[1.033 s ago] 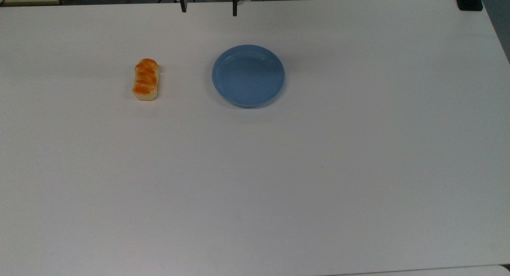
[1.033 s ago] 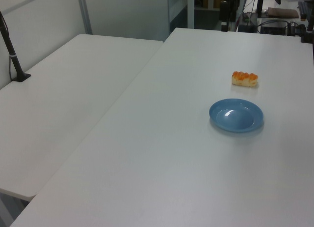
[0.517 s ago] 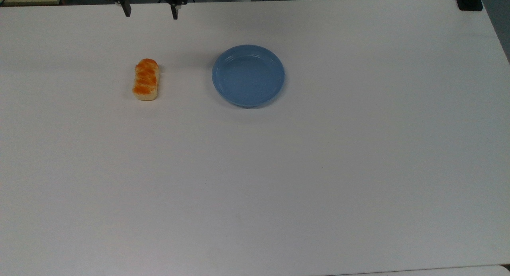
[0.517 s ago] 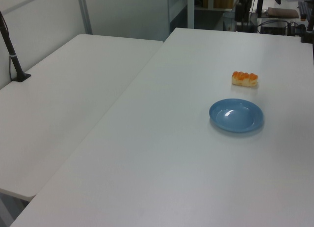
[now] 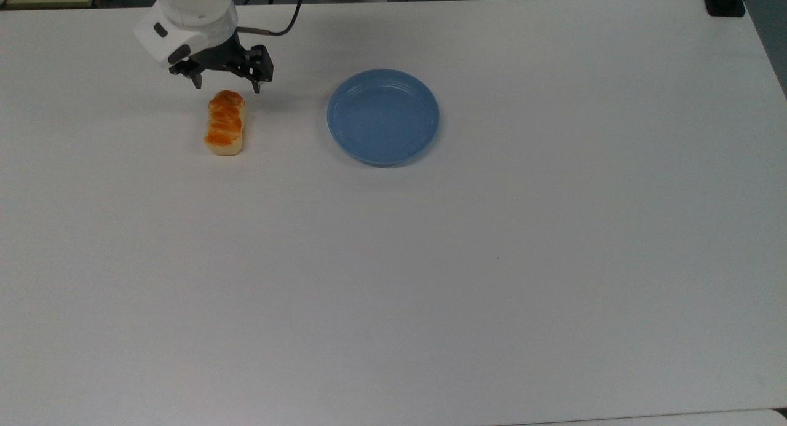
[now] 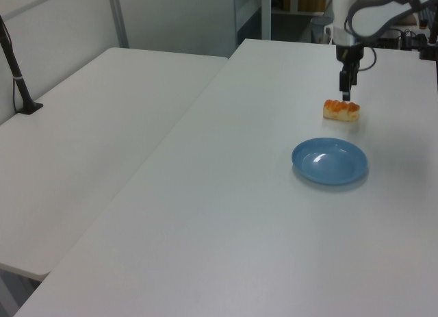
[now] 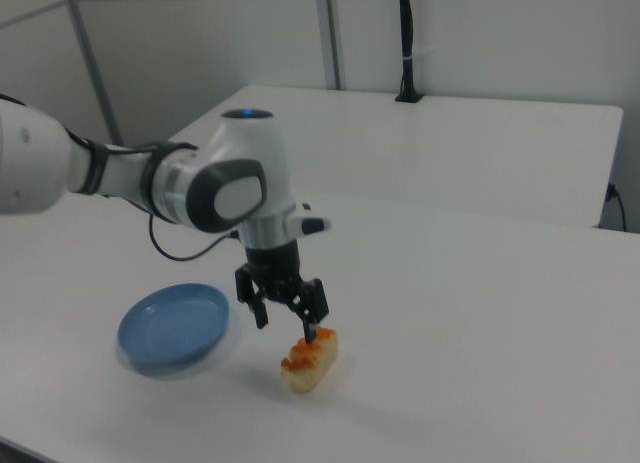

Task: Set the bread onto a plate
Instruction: 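Move the open gripper over the orange bread roll and lower it, then close the gripper around the bread roll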

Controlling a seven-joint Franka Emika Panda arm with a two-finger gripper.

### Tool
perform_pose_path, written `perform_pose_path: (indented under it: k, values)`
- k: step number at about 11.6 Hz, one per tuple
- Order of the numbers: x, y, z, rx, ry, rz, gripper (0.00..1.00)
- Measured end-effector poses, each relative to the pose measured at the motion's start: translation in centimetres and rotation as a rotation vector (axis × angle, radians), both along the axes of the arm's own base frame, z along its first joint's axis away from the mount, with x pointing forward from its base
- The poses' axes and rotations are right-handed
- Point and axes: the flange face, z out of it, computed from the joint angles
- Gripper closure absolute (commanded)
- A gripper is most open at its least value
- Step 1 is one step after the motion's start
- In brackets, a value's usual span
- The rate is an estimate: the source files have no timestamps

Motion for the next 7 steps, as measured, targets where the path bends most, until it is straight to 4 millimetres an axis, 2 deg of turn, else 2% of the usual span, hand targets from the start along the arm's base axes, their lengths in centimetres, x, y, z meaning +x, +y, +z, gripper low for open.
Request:
perform_pose_path:
  k: [3, 5, 7]
  values:
    - [0.4, -2.4, -3.6, 0.005, -0.006, -0.027, 0.0]
    - [1.0, -2.9, -5.7, 0.005, -0.024, -0.027, 0.01]
    - [1.5, -2.9, -7.3, 0.005, -0.036, -0.022, 0.53]
